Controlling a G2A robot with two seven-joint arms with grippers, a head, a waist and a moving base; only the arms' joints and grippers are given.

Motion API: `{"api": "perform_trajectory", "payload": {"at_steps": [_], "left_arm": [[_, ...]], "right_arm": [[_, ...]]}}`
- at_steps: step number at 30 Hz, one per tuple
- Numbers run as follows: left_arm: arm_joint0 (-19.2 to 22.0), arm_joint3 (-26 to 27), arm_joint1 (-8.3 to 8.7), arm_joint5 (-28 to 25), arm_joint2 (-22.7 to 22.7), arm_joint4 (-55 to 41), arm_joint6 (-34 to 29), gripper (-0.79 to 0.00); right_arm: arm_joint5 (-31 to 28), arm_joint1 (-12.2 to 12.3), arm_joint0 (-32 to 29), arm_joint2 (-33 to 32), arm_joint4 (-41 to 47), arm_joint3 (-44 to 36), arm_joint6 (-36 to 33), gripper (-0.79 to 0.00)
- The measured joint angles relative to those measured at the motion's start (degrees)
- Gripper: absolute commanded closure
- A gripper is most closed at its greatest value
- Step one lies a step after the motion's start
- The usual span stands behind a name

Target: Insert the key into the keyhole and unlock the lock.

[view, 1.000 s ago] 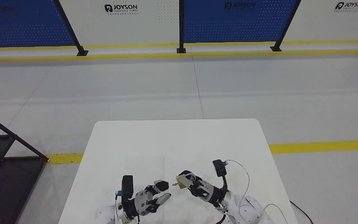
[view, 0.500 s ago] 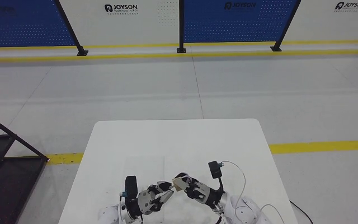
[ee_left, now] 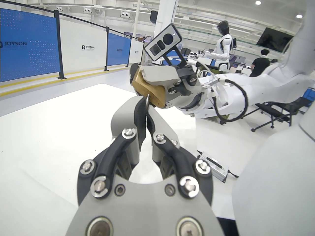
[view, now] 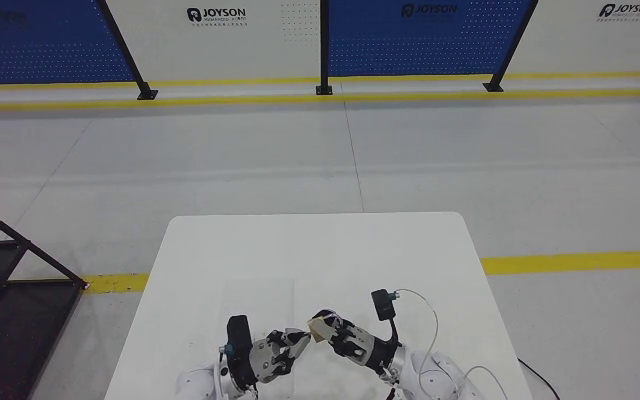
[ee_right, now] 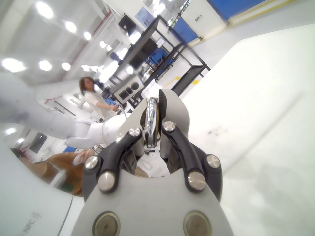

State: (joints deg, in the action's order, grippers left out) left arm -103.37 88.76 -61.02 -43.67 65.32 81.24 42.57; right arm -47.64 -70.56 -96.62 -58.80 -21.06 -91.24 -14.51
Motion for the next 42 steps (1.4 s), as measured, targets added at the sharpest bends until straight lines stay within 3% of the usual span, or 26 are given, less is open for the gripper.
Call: {"api": "perform_trajectory", "payload": {"at_steps": [9,16,17,18,19,30,42], "left_arm": [[-1.3,1.5,-0.02,11.1,-0.7,6.1,3.6,0.0],[-1.7,1.1,0.0,15.1,-1.5,8.2,7.2,0.0],[-1.7,1.0,0.02,15.1,-1.5,8.1,7.4,-0.212],[-1.6,1.0,0.04,15.0,-1.5,8.0,7.5,-0.348],[-1.6,0.9,0.07,14.8,-1.6,7.8,7.6,-0.779],[-2.0,1.2,0.62,7.6,-1.0,2.0,8.6,-0.785],[-8.3,-2.2,3.09,-1.1,9.7,-5.6,14.9,-0.785]], "right_arm": [[0.0,0.3,-0.3,0.2,-0.2,-0.2,1.3,0.0],[0.3,0.5,-0.5,0.3,-0.3,-0.4,2.3,0.0],[0.3,0.6,-0.6,0.3,-0.4,-0.5,2.5,0.0],[0.3,0.6,-0.6,0.3,-0.4,-0.5,2.7,0.0],[0.3,0.6,-0.7,0.2,-0.3,-0.6,3.3,0.0],[5.5,0.2,-0.1,0.3,-2.9,0.1,9.4,0.0],[22.2,-1.4,8.8,6.6,-3.0,6.7,-1.0,0.0]]}}
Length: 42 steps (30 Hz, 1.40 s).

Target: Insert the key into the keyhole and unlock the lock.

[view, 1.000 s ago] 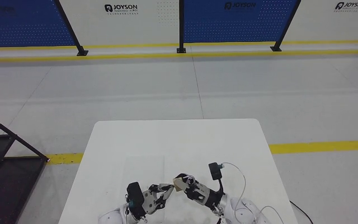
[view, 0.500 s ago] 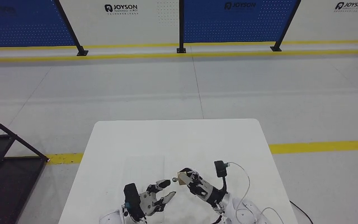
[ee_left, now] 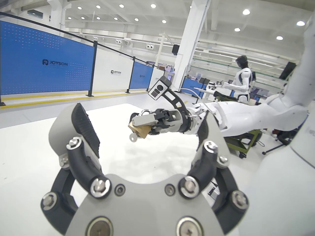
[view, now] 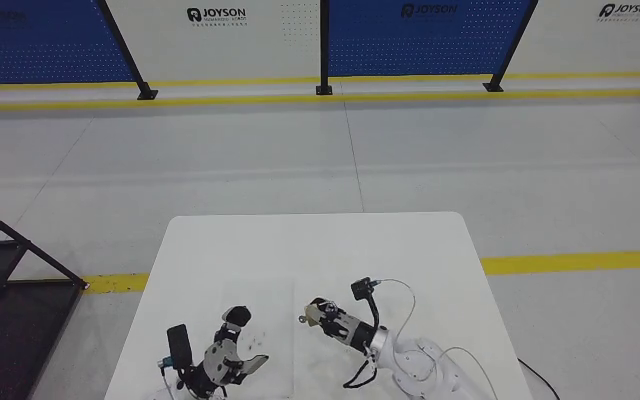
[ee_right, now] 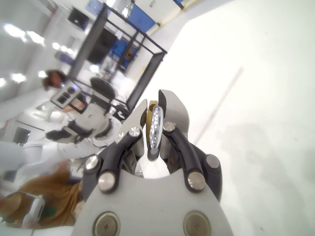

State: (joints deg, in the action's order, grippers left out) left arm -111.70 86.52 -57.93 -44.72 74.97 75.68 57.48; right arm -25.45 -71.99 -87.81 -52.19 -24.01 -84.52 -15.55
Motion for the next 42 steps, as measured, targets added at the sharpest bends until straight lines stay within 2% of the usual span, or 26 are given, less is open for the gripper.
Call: {"api": "perform_trajectory", "payload": {"at_steps": [4,10,14,15,17,18,19,27,42], "left_arm": [[-1.8,-2.7,0.43,1.7,3.5,-1.5,1.8,-0.785],[-3.1,-4.3,0.58,1.7,5.0,-2.8,3.5,-0.785],[-3.0,-4.2,0.57,1.7,5.0,-2.7,3.4,-0.785],[-3.0,-4.2,0.57,1.7,5.0,-2.7,3.4,-0.785],[-3.0,-4.2,0.57,1.7,5.0,-2.7,3.4,-0.785],[-3.0,-4.2,0.57,1.7,5.0,-2.7,3.4,-0.785],[-3.0,-4.2,0.57,1.7,5.0,-2.7,3.4,-0.785],[-3.0,-4.2,0.57,1.7,5.0,-2.7,3.4,-0.785],[-3.0,-4.2,0.57,1.7,5.0,-2.7,3.4,-0.785]], "right_arm": [[6.8,-1.6,4.0,5.0,-2.1,3.0,-1.1,0.0],[13.8,-4.4,9.6,11.4,-3.2,8.7,-0.7,0.0],[16.2,-5.8,12.0,13.7,-3.4,11.9,-0.3,0.0],[16.4,-6.0,12.3,14.0,-3.4,12.4,0.0,-0.052],[16.7,-6.4,12.8,14.5,-3.5,13.3,0.8,-0.308],[16.8,-6.6,13.0,14.7,-3.7,13.6,1.1,-0.339],[17.1,-6.7,13.2,14.9,-4.1,14.0,1.3,-0.773],[17.4,-6.7,12.6,14.5,-6.8,13.9,3.4,-0.785],[14.5,-4.2,7.0,8.8,-9.9,7.9,5.3,-0.785]]}}
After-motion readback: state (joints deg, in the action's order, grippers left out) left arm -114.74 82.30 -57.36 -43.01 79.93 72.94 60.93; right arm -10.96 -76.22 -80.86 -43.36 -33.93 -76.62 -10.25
